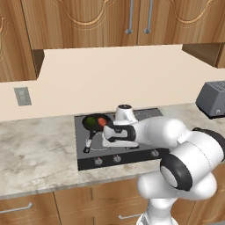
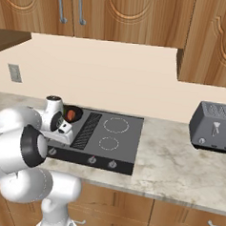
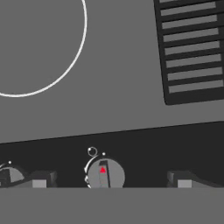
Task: Put the sweet potato and lime in the pan. Then turn on the rear left burner and set the heat to medium.
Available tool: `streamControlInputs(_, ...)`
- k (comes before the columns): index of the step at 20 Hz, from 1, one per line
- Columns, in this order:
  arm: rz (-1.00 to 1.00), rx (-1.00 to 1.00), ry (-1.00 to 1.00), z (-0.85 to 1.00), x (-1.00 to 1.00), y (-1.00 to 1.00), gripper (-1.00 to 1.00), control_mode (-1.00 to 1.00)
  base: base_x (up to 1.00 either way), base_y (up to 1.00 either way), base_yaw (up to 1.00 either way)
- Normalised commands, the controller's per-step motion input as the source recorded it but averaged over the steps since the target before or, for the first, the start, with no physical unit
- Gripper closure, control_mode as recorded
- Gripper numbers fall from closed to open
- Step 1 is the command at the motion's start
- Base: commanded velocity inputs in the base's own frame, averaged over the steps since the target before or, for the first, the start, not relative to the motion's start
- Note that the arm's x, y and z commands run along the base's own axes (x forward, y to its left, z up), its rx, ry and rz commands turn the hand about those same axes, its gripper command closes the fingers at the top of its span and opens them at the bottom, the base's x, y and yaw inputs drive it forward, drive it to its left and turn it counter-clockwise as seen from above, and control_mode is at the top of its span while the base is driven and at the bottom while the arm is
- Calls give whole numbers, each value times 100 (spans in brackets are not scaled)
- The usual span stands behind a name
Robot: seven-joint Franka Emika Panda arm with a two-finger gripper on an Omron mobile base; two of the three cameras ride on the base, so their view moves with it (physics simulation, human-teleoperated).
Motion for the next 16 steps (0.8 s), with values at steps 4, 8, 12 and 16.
streamControlInputs(4,0,0,0,-20,-34,4,-100,-100,0,0,0)
streamControlInputs(8,3,0,1,-10,-1,13,-100,-100,0,0,0)
streamControlInputs(12,3,0,2,-15,1,6,-100,-100,0,0,0)
streamControlInputs(16,0,0,1,-14,0,0,-100,-100,0,0,0)
